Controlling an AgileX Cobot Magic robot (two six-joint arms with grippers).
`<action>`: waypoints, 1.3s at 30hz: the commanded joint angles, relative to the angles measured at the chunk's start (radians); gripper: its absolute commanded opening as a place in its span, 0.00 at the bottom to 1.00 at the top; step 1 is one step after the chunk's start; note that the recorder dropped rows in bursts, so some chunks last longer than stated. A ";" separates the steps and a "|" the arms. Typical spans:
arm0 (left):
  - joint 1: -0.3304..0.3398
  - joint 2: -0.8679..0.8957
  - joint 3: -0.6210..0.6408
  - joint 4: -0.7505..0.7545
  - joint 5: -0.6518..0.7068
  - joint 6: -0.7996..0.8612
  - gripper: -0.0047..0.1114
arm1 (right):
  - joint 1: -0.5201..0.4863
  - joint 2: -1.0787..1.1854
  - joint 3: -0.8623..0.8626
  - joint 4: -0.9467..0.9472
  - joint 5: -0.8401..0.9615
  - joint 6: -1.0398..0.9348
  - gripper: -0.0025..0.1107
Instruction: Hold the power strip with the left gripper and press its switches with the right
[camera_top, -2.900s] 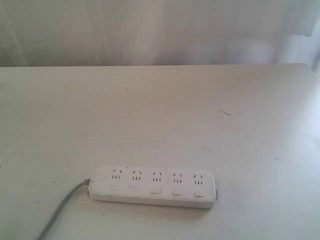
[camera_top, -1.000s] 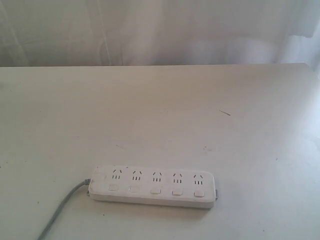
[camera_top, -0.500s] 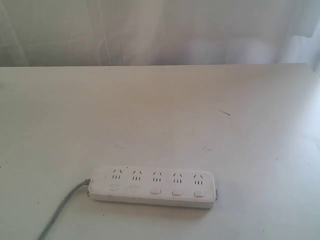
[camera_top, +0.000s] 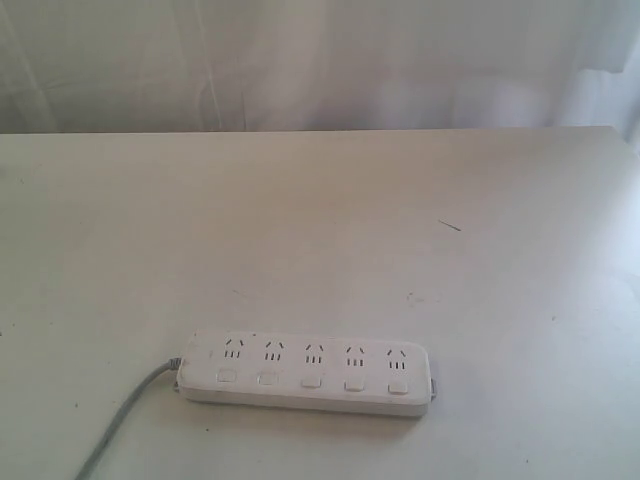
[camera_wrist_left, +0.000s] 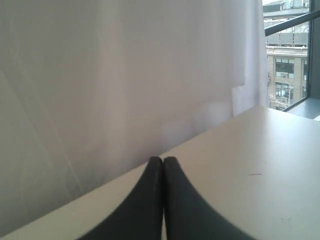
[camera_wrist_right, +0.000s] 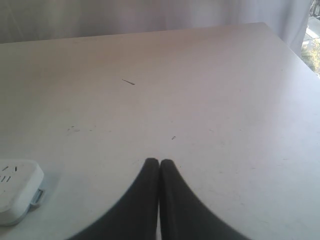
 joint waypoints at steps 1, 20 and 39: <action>0.000 0.073 -0.005 0.012 -0.029 -0.067 0.04 | -0.005 -0.005 0.004 -0.004 -0.010 0.000 0.02; 0.000 0.143 0.113 -0.216 -0.111 0.166 0.04 | -0.005 -0.005 0.004 -0.004 -0.010 0.000 0.02; -0.001 0.169 0.359 -0.926 0.278 0.770 0.04 | -0.005 -0.005 0.004 -0.004 -0.010 0.000 0.02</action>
